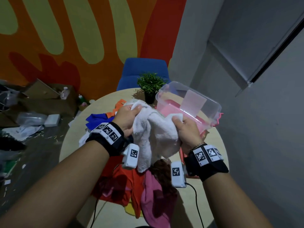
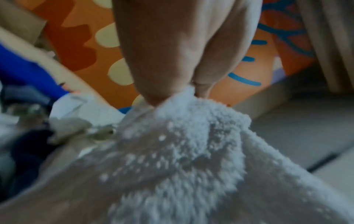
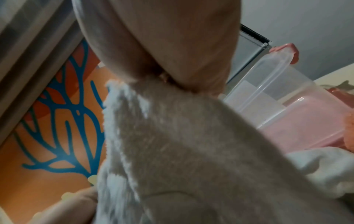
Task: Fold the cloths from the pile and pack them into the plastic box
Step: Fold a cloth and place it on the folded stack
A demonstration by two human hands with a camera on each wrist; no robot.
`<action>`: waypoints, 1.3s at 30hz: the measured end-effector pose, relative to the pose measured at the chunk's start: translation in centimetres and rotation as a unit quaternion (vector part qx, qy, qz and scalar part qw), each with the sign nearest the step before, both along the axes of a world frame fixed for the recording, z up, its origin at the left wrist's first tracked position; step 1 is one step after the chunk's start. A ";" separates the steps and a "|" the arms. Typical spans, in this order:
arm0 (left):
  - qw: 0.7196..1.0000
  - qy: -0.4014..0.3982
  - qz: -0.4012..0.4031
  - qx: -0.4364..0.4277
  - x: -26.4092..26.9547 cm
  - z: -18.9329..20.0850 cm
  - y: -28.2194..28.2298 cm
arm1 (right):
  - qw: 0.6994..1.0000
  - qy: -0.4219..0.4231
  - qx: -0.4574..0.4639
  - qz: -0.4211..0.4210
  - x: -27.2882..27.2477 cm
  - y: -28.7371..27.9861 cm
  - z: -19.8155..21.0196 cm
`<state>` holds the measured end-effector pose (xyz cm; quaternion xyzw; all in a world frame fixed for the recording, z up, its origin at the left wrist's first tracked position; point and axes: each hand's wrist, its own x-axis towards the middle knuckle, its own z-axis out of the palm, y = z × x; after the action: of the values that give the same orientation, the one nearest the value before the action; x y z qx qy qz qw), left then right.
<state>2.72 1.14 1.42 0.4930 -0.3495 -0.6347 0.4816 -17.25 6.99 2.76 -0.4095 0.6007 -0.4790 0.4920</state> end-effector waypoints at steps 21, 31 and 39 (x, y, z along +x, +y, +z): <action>0.948 -0.157 -0.202 -0.191 4.2 4.6 -1.5 | 0.961 0.245 -0.103 0.080 -4.4 -2.4 3.2; 0.822 -0.497 -0.104 -0.260 4.9 5.2 -1.3 | 0.904 0.423 -0.052 0.003 -5.7 -3.1 3.0; 0.959 -0.221 -0.101 -0.148 5.4 4.9 -1.3 | 0.942 0.306 -0.111 -0.080 -6.1 -3.1 3.4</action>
<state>8.13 -0.14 6.32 0.5064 -0.5856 -0.4958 0.3934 -23.34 3.87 6.17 -0.5391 0.6961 -0.4318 0.1955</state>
